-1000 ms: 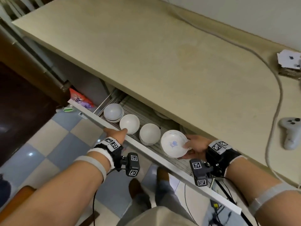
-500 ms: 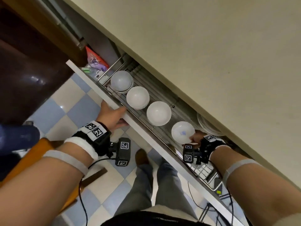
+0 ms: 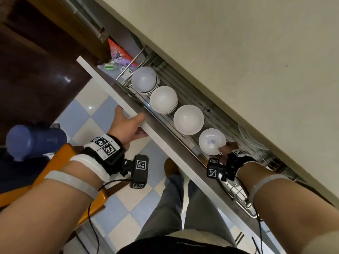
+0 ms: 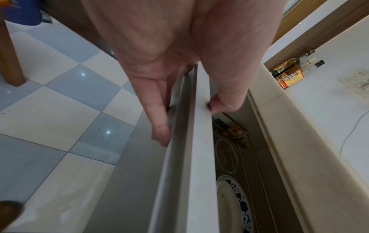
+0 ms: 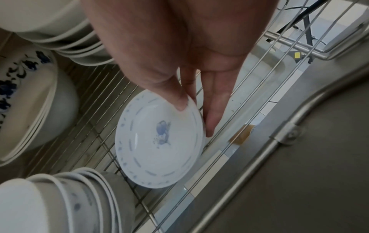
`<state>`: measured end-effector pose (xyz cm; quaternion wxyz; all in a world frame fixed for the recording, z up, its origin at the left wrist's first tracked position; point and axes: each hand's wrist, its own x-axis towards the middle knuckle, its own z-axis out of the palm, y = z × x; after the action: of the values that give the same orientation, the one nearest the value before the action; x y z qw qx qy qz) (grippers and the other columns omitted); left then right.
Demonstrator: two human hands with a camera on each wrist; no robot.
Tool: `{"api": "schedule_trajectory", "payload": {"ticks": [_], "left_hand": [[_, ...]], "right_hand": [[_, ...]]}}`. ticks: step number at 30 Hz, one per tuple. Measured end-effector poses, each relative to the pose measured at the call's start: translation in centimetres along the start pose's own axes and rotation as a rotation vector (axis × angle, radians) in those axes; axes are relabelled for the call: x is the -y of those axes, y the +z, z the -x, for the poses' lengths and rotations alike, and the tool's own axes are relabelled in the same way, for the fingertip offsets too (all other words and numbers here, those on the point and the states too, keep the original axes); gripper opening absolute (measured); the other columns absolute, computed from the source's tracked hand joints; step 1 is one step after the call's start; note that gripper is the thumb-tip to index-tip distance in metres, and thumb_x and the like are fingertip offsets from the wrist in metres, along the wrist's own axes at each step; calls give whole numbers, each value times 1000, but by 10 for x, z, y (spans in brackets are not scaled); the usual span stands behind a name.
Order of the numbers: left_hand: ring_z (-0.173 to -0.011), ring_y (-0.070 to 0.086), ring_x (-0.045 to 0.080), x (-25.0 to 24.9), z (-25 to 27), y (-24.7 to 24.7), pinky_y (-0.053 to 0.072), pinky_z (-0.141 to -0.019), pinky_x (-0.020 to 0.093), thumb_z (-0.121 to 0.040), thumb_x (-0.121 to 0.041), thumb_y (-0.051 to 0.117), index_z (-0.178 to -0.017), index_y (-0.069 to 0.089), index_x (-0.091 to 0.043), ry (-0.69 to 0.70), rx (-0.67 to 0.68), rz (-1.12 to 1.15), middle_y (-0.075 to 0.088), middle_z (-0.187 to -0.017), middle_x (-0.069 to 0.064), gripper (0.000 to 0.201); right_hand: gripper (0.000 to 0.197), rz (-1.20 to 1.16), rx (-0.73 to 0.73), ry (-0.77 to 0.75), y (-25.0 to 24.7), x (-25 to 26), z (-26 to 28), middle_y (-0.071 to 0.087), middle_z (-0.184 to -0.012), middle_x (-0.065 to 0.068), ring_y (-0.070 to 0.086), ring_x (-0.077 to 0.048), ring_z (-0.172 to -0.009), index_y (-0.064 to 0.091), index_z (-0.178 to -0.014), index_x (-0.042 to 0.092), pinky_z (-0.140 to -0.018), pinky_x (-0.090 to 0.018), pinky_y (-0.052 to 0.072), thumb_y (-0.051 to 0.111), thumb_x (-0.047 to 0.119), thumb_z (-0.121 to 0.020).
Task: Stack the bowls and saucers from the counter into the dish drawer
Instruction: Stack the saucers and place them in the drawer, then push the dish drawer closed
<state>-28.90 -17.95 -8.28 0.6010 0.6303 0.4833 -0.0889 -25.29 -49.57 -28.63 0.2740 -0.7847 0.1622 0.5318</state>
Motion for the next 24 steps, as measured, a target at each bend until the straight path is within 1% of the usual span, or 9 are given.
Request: {"api": "schedule_trajectory", "payload": {"ticks": [1, 3, 6, 10, 13, 16, 19, 22, 24], "left_hand": [[-91, 75, 39, 0, 0, 0, 62, -74, 52, -83, -12, 64, -130, 40, -23, 0, -2, 1, 65, -123, 20, 54], [-90, 75, 40, 0, 1, 0, 62, -75, 54, -84, -11, 64, -131, 39, -23, -3, -3, -2, 66, -122, 20, 55], [-90, 75, 38, -1, 1, -1, 62, -76, 52, -85, -11, 63, -133, 39, -25, -12, 0, -6, 67, -120, 18, 56], [-87, 77, 35, -1, 3, -1, 62, -76, 50, -86, -11, 63, -136, 37, -24, -33, 6, 2, 70, -116, 15, 58], [-85, 77, 36, -3, 6, -1, 62, -78, 53, -86, -11, 62, -138, 32, -25, -50, 21, -3, 71, -113, 15, 62], [-86, 76, 39, -9, 10, -2, 62, -75, 54, -87, -10, 63, -131, 32, -21, -67, 55, -32, 67, -117, 19, 55], [-92, 74, 41, -19, 16, -5, 60, -77, 57, -89, -10, 63, -133, 27, -20, -121, 120, -36, 61, -123, 23, 57], [-106, 67, 40, -26, 17, -8, 56, -88, 58, -93, -11, 62, -141, 14, -17, -168, 154, -96, 55, -124, 21, 69], [-101, 66, 36, -32, 16, -13, 55, -92, 57, -92, -11, 64, -131, 29, -4, -200, 183, -169, 60, -114, 20, 53]], "right_hand": [[87, -17, 7, 0, 1, -1, 0, 66, -108, -12, 62, -19, -76, 59, -127, 3, -73, -24, 53, 76, 51, -56], [62, -84, -8, 16, -2, 2, 1, 65, -117, -19, 62, -23, -84, 57, -129, -1, -66, -21, 52, 74, 28, -77], [46, -82, -17, 18, -8, 6, 6, 61, -127, -23, 62, -35, -103, 56, -132, -3, -85, -36, 55, 64, 7, -88], [28, 76, 12, -59, -12, 0, 13, 67, -115, -16, 65, -35, -106, 67, -110, 8, -96, -40, 51, 63, 26, -89], [39, 75, 30, -76, -21, -2, 25, 67, -124, -13, 64, -29, -110, 66, -118, 9, -90, -27, 47, 60, 39, -93], [36, 106, -1, -77, -32, 7, 60, 67, -119, -10, 63, -27, -102, 61, -121, 10, -80, -23, 41, 62, 34, -94], [22, 92, -48, -67, -45, -2, 76, 65, -112, -6, 63, -30, -111, 62, -113, 11, -90, -29, 49, 61, 23, -94], [9, -261, -112, -16, -56, -4, 87, 61, -92, 1, 68, -27, -94, 56, -87, 20, -68, -26, 59, 58, 15, -94], [5, -618, -144, 128, -58, -5, 112, 71, -94, -9, 71, -25, -82, 62, -93, 11, -58, -28, 60, 59, 14, -93]]}}
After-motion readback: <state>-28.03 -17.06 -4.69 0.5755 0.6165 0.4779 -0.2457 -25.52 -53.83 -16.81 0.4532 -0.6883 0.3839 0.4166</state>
